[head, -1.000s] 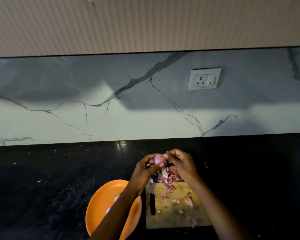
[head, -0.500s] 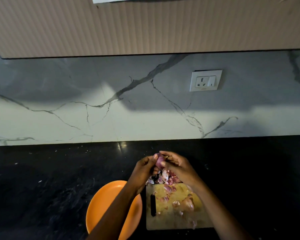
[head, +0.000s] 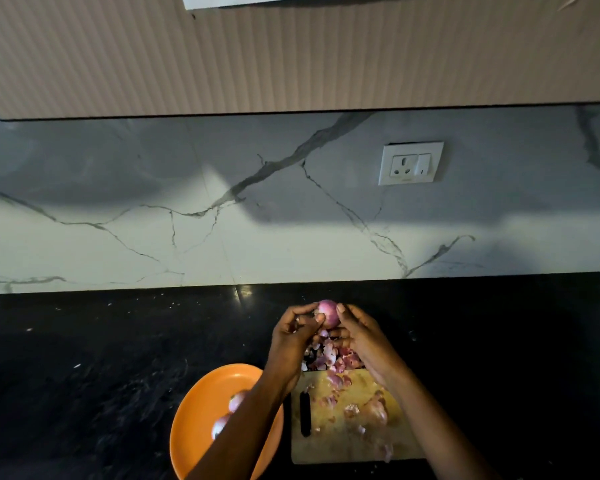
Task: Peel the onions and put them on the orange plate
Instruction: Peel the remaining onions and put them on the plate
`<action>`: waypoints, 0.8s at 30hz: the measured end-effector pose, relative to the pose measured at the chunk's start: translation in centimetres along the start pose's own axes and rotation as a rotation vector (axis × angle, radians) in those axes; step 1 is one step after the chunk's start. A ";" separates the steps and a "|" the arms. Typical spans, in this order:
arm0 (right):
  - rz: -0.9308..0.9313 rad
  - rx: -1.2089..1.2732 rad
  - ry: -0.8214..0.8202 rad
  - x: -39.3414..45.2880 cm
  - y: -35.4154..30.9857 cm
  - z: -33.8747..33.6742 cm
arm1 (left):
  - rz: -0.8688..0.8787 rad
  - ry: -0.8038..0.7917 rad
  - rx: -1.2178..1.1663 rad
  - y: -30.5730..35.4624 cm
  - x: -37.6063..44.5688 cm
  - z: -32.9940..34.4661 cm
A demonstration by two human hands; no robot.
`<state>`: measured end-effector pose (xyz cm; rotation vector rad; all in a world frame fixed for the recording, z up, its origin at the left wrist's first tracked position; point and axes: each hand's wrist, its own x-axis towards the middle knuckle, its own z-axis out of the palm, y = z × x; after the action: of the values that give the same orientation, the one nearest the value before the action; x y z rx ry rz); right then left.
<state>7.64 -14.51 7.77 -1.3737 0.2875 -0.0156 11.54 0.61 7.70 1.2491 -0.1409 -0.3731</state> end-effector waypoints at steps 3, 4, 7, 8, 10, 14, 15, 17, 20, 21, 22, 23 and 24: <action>0.001 0.036 0.003 0.0 -0.3 0.2 | -0.008 0.054 -0.057 -0.1 0.2 0.6; -0.001 0.046 0.000 0.0 -0.3 0.2 | -0.006 0.063 -0.062 0.0 0.2 0.8; -0.014 0.093 -0.005 -0.2 -0.4 0.2 | -0.009 0.075 -0.069 0.0 0.1 1.3; -0.019 0.102 -0.005 -0.4 -0.6 0.2 | -0.017 0.090 -0.065 -0.1 0.1 1.3; -0.035 0.090 0.004 -0.6 -0.8 0.2 | -0.031 0.111 -0.044 -0.5 0.1 1.3; -0.095 -0.003 0.012 -0.9 -0.9 0.3 | 0.002 0.075 0.096 -0.6 0.0 0.9; -0.102 -0.022 0.018 -0.9 -0.8 0.4 | 0.020 0.057 0.117 -0.4 0.0 0.8; -0.096 -0.025 0.019 -0.9 -0.8 0.5 | 0.056 0.012 0.160 -0.2 0.0 0.7; -0.058 -0.014 -0.002 -1.0 -1.0 0.9 | 0.102 -0.001 0.200 -0.3 0.1 0.8; -0.056 -0.004 -0.001 -1.0 -1.0 1.0 | 0.088 0.021 0.158 -0.3 0.1 0.8; -0.056 0.009 0.005 -1.1 -1.1 1.0 | 0.074 0.033 0.118 -0.3 0.0 1.0; -0.059 0.018 0.012 -1.2 -1.1 1.1 | 0.063 0.043 0.082 -0.3 0.0 1.1; -0.064 0.022 0.015 -1.3 -1.2 1.2 | 0.054 0.058 0.066 -0.5 0.0 1.1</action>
<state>6.84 -13.40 9.34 -1.3608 0.2552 -0.0826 11.11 -0.48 7.57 1.3176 -0.1381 -0.2871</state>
